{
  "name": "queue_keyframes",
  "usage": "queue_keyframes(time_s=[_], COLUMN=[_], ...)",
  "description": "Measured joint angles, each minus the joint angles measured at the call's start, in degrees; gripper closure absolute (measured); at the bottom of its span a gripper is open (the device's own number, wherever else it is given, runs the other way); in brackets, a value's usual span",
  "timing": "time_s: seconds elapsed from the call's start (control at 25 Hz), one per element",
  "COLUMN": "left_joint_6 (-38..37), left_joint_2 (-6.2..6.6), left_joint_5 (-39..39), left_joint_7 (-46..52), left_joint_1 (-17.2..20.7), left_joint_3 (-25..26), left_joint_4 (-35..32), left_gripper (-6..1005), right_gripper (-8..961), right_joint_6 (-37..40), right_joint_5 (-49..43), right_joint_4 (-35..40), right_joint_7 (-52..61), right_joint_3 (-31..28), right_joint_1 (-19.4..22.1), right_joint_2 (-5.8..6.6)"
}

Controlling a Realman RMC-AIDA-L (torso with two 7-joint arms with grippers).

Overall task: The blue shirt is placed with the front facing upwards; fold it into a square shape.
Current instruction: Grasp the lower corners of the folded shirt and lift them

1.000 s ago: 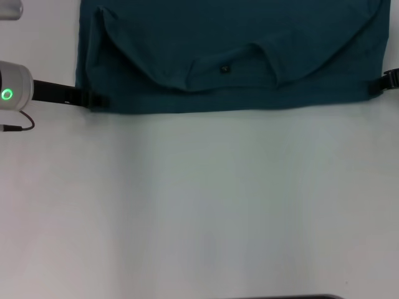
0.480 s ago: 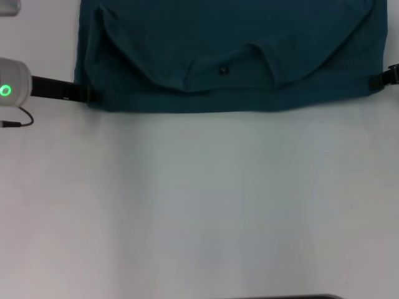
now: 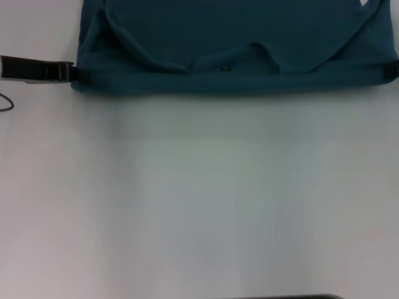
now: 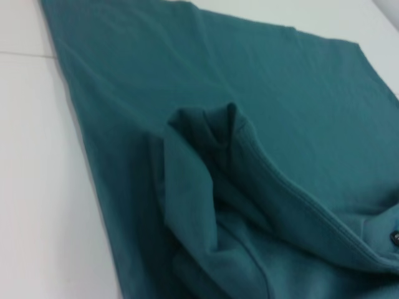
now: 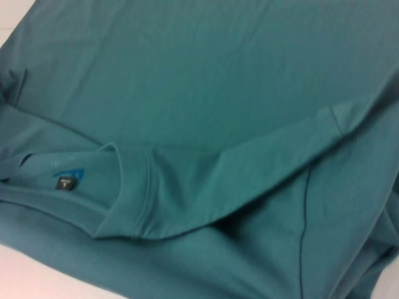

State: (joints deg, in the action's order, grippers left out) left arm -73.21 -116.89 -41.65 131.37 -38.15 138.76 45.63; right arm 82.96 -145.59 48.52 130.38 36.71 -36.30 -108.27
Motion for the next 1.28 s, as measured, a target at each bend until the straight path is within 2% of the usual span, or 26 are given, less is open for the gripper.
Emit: queue_keyframes(time_s=[0.32, 0.8, 1.08, 1.28], left_joint_6=[-2.2, -3.6, -3.3, -3.4], left_joint_2=[0.14, 0.4, 0.53, 0.92], left_joint_5=[-2.3, -4.6, -4.9, -5.7], left_joint_7=[-0.1, -0.1, -0.2, -0.1], left_joint_1=[-0.2, -0.6, -1.0, -0.5], left_joint_3=[1.1, 1.7, 1.6, 2.2], left_joint_4=[1.7, 3.3, 2.4, 2.4], left_gripper=[973, 974, 973, 973], right_gripper=[913, 914, 914, 913], right_joint_6=[0.0, -0.1, 0.6, 1.4], right_joint_5=[0.0, 0.1, 0.2, 0.3], right_joint_4=[2.1, 2.1, 2.4, 2.9], right_joint_7=[-0.2, -0.1, 0.0, 0.3], right_joint_3=[-1.5, -3.2, -2.9, -3.3], right_joint_1=[-0.2, -0.9, -1.2, -1.4], right_joint_2=[0.21, 1.86, 1.43, 1.97])
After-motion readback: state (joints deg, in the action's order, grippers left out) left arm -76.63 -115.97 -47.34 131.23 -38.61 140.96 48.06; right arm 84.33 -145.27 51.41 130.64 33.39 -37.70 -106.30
